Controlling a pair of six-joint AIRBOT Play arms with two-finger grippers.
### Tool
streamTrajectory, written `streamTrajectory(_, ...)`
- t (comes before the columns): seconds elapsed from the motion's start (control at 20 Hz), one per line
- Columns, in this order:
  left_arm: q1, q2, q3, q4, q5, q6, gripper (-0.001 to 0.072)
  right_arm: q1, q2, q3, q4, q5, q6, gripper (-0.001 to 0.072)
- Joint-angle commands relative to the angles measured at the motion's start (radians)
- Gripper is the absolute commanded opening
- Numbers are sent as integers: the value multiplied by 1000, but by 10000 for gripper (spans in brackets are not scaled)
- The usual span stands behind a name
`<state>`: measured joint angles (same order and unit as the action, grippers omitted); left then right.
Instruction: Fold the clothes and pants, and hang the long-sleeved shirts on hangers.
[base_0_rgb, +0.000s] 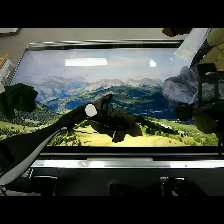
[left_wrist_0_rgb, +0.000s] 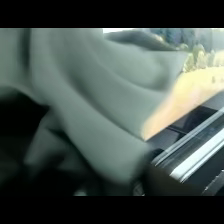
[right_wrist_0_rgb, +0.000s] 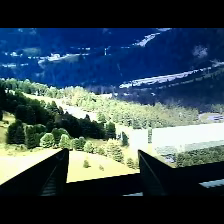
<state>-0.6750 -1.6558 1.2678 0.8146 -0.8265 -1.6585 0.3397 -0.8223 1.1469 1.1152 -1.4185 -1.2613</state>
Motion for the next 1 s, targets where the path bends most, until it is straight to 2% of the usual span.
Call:
streamTrajectory(0.0,35,9,1,-29,-40,-1,582,0,15,-50,-35,39,113,470)
streamTrajectory(0.05,77,34,1,-25,-83,4,582,0,-6,-51,-17,-14,251,483)
streamTrajectory(0.1,125,64,1,-13,-124,17,582,0,-30,-48,30,-76,303,495)
streamTrajectory(0.15,179,101,0,12,-159,34,582,0,-58,-47,79,-129,304,552)
streamTrajectory(0.2,233,137,0,43,-185,39,582,-8,-83,-47,115,-160,299,564)
streamTrajectory(0.3,352,211,0,92,-231,44,582,-136,-119,-47,324,-130,235,566)
streamTrajectory(0.35,407,237,0,100,-253,58,582,-254,-136,-48,511,-76,174,566)
streamTrajectory(0.45,508,274,0,106,-284,66,582,-487,-187,-58,866,27,-26,564)
streamTrajectory(0.55,584,279,0,106,-301,65,581,-620,-256,-98,1040,50,-207,556)
streamTrajectory(0.7,649,274,0,106,-300,65,581,-623,-351,-227,1139,66,-371,561)
streamTrajectory(0.75,661,270,0,107,-300,65,581,-603,-385,-269,1150,82,-411,608)
streamTrajectory(0.95,674,255,0,111,-299,66,582,-506,-491,-343,1155,196,-446,609)
